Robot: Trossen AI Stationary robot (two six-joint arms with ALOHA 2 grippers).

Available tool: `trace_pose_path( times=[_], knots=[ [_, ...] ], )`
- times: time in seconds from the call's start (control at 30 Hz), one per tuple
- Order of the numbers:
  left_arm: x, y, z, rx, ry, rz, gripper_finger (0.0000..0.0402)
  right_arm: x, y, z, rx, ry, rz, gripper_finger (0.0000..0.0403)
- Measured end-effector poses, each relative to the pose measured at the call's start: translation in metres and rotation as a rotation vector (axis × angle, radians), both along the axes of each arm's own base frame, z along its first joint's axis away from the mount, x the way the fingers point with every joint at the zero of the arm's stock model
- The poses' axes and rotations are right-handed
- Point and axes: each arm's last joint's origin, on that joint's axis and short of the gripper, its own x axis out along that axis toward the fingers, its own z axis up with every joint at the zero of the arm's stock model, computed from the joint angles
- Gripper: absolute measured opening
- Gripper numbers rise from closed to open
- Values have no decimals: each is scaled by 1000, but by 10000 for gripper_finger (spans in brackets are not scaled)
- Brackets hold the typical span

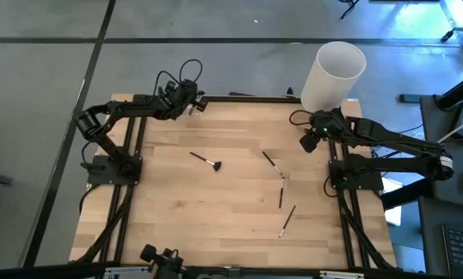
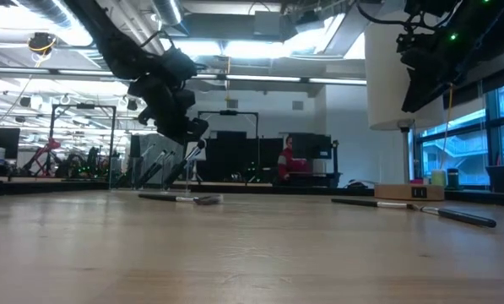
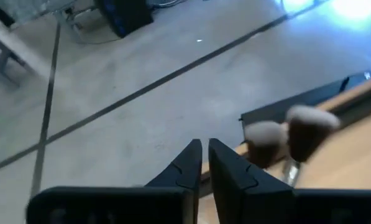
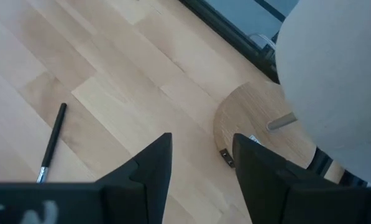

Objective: Put items in baskets/containers
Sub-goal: Put the black eyeshadow brush into the transparent organizer

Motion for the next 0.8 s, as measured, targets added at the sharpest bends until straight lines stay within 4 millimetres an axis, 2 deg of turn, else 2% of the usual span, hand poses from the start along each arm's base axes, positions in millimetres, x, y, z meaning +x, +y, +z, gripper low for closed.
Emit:
trace_pose_path(
  times=[0.13,0.23,0.43,0.53,0.63,0.8],
  knots=[
    [5,-7,2,17,62,-59,48,0,0,0,0,1,0,168],
    [19,-17,15,37,45,-154,66,0,0,0,0,1,1,168],
    [75,-53,46,28,-19,-699,98,3,-1,2,-26,-23,20,168],
    [109,-71,50,10,9,-854,104,7,-2,6,-49,-70,32,168],
    [147,-85,41,-23,102,-957,104,10,-2,9,-38,-108,77,168],
    [208,-106,10,-131,194,-1137,104,8,0,15,-19,-87,134,168]
  ],
)
